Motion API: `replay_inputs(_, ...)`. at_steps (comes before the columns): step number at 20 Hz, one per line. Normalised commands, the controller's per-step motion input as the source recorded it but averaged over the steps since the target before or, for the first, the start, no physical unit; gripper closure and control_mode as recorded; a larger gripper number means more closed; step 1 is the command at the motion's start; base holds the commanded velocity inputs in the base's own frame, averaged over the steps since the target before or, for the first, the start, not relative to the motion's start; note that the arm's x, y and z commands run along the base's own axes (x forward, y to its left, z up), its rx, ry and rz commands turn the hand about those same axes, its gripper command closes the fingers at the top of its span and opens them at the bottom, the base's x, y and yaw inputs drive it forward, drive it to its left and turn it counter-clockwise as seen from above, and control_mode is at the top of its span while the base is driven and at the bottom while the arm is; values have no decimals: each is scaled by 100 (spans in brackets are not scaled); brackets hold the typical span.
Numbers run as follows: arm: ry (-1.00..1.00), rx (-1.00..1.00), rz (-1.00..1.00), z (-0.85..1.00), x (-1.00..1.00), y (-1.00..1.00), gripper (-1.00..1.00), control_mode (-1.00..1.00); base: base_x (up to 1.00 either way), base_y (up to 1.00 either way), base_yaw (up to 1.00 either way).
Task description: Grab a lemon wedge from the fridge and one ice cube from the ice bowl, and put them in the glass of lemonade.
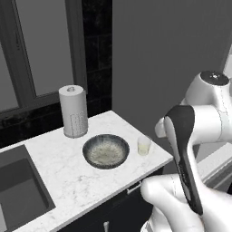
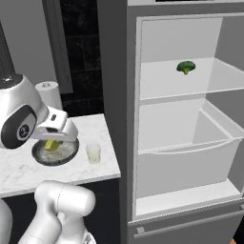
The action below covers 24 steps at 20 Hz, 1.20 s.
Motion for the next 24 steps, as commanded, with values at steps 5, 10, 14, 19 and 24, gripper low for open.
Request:
replay_inputs(5, 36, -8, -9, -33, 55, 32, 100, -100, 0, 0, 0)
replay_inputs(10, -1, 1, 0, -82, 82, 0, 100, -100, 0, 0, 0)
replay_inputs(14, 0, 0, 0, -100, 100, -4, 100, -100, 0, 0, 0)
replay_inputs(19, -4, 1, 0, -49, 72, -14, 100, -100, 0, 0, 0)
replay_inputs(24, -9, 6, 0, -4, 45, -3, 100, -100, 0, 0, 0)
